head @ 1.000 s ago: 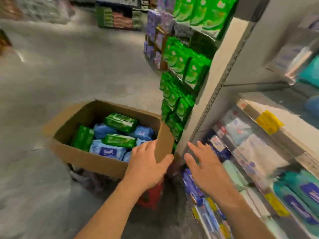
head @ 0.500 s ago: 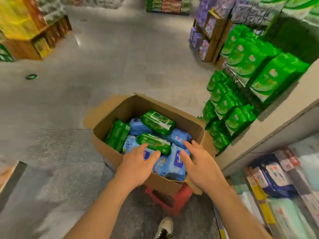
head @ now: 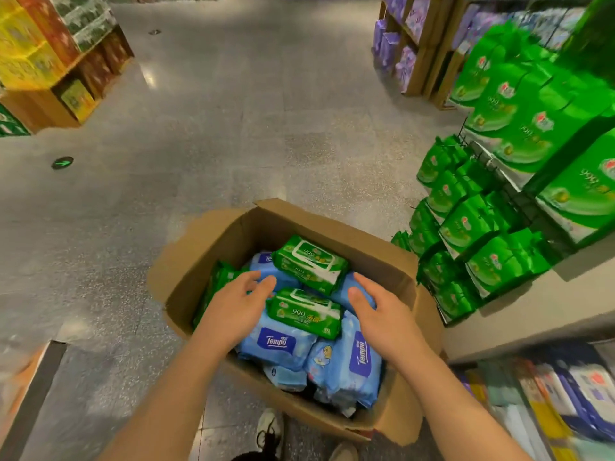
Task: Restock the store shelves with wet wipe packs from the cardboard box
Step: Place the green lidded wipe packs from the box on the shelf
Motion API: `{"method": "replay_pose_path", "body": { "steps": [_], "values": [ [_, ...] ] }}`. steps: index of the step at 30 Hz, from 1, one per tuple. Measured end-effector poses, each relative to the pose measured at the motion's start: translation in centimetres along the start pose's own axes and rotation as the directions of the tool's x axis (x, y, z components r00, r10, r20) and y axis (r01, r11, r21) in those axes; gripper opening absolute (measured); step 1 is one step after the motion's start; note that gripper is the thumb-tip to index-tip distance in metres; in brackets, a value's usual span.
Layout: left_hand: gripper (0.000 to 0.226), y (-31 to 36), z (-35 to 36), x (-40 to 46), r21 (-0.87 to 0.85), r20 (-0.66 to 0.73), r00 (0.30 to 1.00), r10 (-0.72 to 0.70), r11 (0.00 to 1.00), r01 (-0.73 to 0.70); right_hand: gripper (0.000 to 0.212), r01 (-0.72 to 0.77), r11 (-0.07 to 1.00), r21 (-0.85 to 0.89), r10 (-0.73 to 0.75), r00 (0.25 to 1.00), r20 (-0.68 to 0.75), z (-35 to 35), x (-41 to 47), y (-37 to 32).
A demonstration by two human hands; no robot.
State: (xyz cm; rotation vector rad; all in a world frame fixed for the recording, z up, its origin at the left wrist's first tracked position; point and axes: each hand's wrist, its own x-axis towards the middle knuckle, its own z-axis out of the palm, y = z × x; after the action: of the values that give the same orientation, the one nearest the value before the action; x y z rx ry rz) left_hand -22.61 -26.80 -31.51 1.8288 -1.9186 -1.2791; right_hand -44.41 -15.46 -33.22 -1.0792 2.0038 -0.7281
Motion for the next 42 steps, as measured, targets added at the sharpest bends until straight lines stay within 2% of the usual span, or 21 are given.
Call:
{"method": "replay_pose_path", "body": {
  "steps": [4,7,10,14,16,20,21,25,28,31,35,39,42],
  "values": [
    [0.047,0.0,0.5,6.9,-0.020,0.056,0.998,-0.010,1.000,0.011,0.053,-0.131,0.991,0.027,0.131,0.991,-0.003,2.4,4.9,0.4],
    [0.049,-1.1,1.6,12.8,-0.019,0.111,0.993,-0.028,0.999,0.030,0.056,-0.260,0.958,0.118,0.265,0.964,-0.022,4.9,8.7,0.9],
    [0.052,-3.2,3.5,18.7,-0.016,0.163,0.983,-0.080,0.996,0.084,0.059,-0.372,0.907,0.198,0.386,0.922,-0.033,7.5,12.5,2.2],
    [0.055,-5.1,5.9,25.3,-0.153,0.215,0.950,-0.226,0.953,0.262,0.055,-0.490,0.824,0.285,0.533,0.841,-0.094,10.6,17.2,4.2],
    [0.061,-5.9,7.1,27.9,-0.153,0.235,0.943,-0.236,0.949,0.276,0.052,-0.531,0.772,0.350,0.599,0.792,-0.120,12.0,19.0,5.2],
    [0.078,-6.8,9.2,30.4,-0.136,0.266,0.930,-0.253,0.946,0.296,0.078,-0.562,0.692,0.453,0.654,0.753,-0.064,14.4,21.7,7.9],
    [0.075,-6.9,9.6,30.6,-0.144,0.275,0.925,-0.262,0.940,0.309,0.073,-0.549,0.654,0.521,0.662,0.749,-0.042,14.8,22.2,9.1],
    [0.060,-7.8,10.7,31.0,-0.164,0.275,0.930,-0.245,0.941,0.296,0.033,-0.471,0.395,0.789,0.710,0.701,0.063,15.7,23.3,9.7],
    [0.060,-8.4,10.7,30.6,-0.195,0.272,0.927,-0.257,0.929,0.315,0.020,-0.437,0.318,0.841,0.713,0.695,0.091,16.0,23.1,9.9],
    [0.038,-7.9,10.0,29.6,-0.312,0.297,0.909,-0.291,0.871,0.380,0.018,-0.459,0.323,0.828,0.721,0.685,0.098,15.8,21.8,8.7],
    [0.025,-7.5,8.7,27.1,-0.362,0.314,0.905,-0.286,0.845,0.393,0.012,-0.470,0.368,0.802,0.717,0.693,0.077,14.6,18.8,6.9],
    [0.026,-6.6,8.0,23.6,-0.409,0.340,0.896,-0.285,0.813,0.414,0.014,-0.443,0.429,0.787,0.696,0.717,0.024,12.2,15.6,5.3],
    [0.042,-4.8,7.9,20.8,-0.448,0.351,0.892,-0.283,0.786,0.426,0.015,-0.392,0.512,0.764,0.657,0.752,-0.054,9.8,12.9,4.5]
  ]
}}
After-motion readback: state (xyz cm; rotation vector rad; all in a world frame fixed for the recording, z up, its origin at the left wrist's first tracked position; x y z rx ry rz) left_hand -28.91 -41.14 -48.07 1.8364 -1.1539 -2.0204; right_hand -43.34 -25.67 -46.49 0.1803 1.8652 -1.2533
